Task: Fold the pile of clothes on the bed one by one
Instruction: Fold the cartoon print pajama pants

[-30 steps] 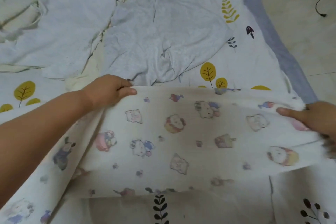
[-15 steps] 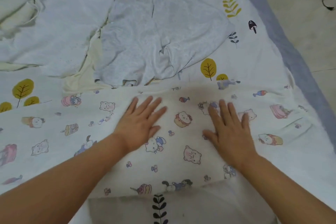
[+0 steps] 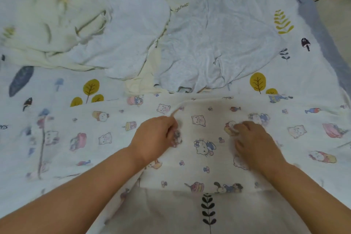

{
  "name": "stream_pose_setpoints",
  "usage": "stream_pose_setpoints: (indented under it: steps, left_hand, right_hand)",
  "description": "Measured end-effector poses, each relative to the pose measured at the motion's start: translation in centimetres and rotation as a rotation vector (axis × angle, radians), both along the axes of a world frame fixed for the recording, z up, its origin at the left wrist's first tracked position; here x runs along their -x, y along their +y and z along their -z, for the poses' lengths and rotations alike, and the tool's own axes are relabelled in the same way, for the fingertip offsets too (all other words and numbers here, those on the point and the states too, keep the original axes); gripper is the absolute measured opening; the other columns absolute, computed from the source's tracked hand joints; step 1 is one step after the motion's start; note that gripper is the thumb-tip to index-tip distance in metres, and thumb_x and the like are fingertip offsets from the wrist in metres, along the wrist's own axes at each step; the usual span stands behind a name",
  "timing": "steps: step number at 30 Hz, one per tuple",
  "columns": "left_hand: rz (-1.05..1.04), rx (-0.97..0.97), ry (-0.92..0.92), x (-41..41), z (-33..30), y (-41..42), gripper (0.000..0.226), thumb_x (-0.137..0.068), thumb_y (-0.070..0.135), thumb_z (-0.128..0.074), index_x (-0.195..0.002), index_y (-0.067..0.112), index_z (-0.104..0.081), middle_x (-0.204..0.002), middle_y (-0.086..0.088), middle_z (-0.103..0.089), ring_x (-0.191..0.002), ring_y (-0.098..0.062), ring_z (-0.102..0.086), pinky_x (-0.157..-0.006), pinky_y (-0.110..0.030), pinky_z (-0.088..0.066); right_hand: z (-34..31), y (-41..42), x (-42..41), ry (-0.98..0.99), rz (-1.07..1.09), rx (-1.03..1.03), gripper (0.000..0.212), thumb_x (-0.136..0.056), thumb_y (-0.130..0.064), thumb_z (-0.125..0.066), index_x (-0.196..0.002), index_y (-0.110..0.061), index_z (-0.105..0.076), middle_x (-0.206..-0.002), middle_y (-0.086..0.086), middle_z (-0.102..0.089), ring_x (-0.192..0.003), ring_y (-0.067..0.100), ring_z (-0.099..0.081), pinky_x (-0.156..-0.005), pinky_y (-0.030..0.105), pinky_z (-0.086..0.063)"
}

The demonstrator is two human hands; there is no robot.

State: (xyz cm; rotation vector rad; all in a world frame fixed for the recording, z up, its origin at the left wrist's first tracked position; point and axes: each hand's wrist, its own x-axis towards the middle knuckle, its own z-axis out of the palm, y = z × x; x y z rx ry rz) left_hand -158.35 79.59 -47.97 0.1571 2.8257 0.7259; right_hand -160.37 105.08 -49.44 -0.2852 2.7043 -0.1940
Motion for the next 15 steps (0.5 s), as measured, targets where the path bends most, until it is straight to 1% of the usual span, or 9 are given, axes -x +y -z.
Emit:
stream_pose_setpoints:
  steps: [2, 4, 6, 8, 9, 11, 12, 13, 15]
  left_hand:
    - [-0.052, 0.103, 0.01, -1.1, -0.2, -1.5, 0.015, -0.091, 0.018, -0.044, -0.089, 0.013, -0.058, -0.085, -0.001, -0.059, -0.076, -0.019, -0.052, -0.063, -0.031, -0.039]
    - [-0.097, 0.188, 0.009, -2.6, 0.2, -2.9, 0.017, -0.092, 0.022, -0.042, -0.091, 0.011, -0.054, -0.088, -0.004, -0.056, -0.078, -0.021, -0.05, -0.06, -0.03, -0.036]
    - [-0.132, 0.234, -0.025, -4.4, 0.7, -4.3, 0.021, -0.092, 0.033, -0.044, -0.092, 0.013, -0.052, -0.092, -0.005, -0.055, -0.084, -0.023, -0.053, -0.061, -0.029, -0.033]
    - [-0.16, 0.291, -0.106, -6.3, 1.4, -5.5, 0.04, -0.087, 0.054, -0.044, -0.099, 0.016, -0.051, -0.097, -0.002, -0.054, -0.092, -0.022, -0.055, -0.065, -0.029, -0.037]
    - [-0.156, 0.331, -0.159, -7.3, 1.8, -6.0, 0.053, -0.082, 0.066, -0.043, -0.103, 0.017, -0.05, -0.1, -0.002, -0.052, -0.094, -0.021, -0.054, -0.068, -0.03, -0.04]
    - [-0.149, 0.39, -0.257, -9.2, 2.3, -6.8, 0.071, -0.072, 0.077, -0.042, -0.111, 0.018, -0.045, -0.108, -0.002, -0.049, -0.1, -0.022, -0.051, -0.074, -0.032, -0.044]
    - [-0.147, 0.419, -0.298, -10.0, 2.6, -7.1, 0.073, -0.071, 0.075, -0.044, -0.116, 0.019, -0.043, -0.114, -0.003, -0.046, -0.105, -0.022, -0.048, -0.078, -0.033, -0.044]
    - [-0.128, 0.459, -0.325, -10.7, 2.7, -7.5, 0.071, -0.073, 0.071, -0.047, -0.121, 0.019, -0.042, -0.119, -0.003, -0.044, -0.109, -0.023, -0.045, -0.081, -0.034, -0.043]
    - [-0.059, 0.538, -0.356, -11.4, 2.7, -8.5, 0.057, -0.082, 0.055, -0.052, -0.123, 0.016, -0.044, -0.123, -0.006, -0.042, -0.112, -0.025, -0.043, -0.083, -0.034, -0.04]
  right_hand:
    - [-0.4, -2.7, -0.9, 0.006, -0.072, 0.028, 0.04, -0.098, -0.026, -0.037, -0.137, -0.02, -0.039, -0.136, 0.001, -0.042, -0.12, 0.019, -0.041, -0.095, 0.027, -0.036]
    - [-0.8, -5.9, -2.1, 0.02, -0.156, 0.056, 0.04, -0.098, -0.026, -0.036, -0.137, -0.019, -0.038, -0.135, 0.001, -0.042, -0.119, 0.019, -0.041, -0.097, 0.028, -0.036]
    - [-0.8, -9.3, -3.6, 0.027, -0.207, 0.098, 0.042, -0.095, -0.022, -0.04, -0.137, -0.017, -0.039, -0.135, 0.004, -0.042, -0.12, 0.021, -0.041, -0.098, 0.031, -0.037]
    - [-0.7, -12.6, -5.1, 0.042, -0.229, 0.15, 0.049, -0.091, -0.015, -0.045, -0.139, -0.014, -0.038, -0.139, 0.008, -0.04, -0.125, 0.026, -0.038, -0.102, 0.035, -0.035]
    - [-0.5, -14.1, -5.7, 0.056, -0.258, 0.147, 0.055, -0.09, -0.013, -0.047, -0.142, -0.014, -0.033, -0.143, 0.011, -0.035, -0.131, 0.027, -0.032, -0.107, 0.038, -0.03]
    - [0.2, -16.6, -6.5, 0.075, -0.317, 0.119, 0.064, -0.091, -0.011, -0.047, -0.148, -0.019, -0.02, -0.152, 0.012, -0.02, -0.142, 0.026, -0.015, -0.116, 0.039, -0.013]
    - [0.4, -17.6, -6.7, 0.069, -0.325, 0.117, 0.065, -0.091, -0.008, -0.047, -0.149, -0.021, -0.018, -0.154, 0.012, -0.014, -0.144, 0.025, -0.008, -0.117, 0.039, -0.005]
    - [0.7, -18.5, -6.8, 0.056, -0.328, 0.116, 0.063, -0.091, -0.006, -0.045, -0.147, -0.023, -0.021, -0.156, 0.012, -0.009, -0.145, 0.025, -0.003, -0.117, 0.04, 0.0]
    - [1.2, -19.7, -6.5, -0.001, -0.36, 0.08, 0.051, -0.092, -0.007, -0.044, -0.141, -0.022, -0.035, -0.157, 0.01, -0.007, -0.145, 0.025, 0.001, -0.116, 0.043, 0.001]
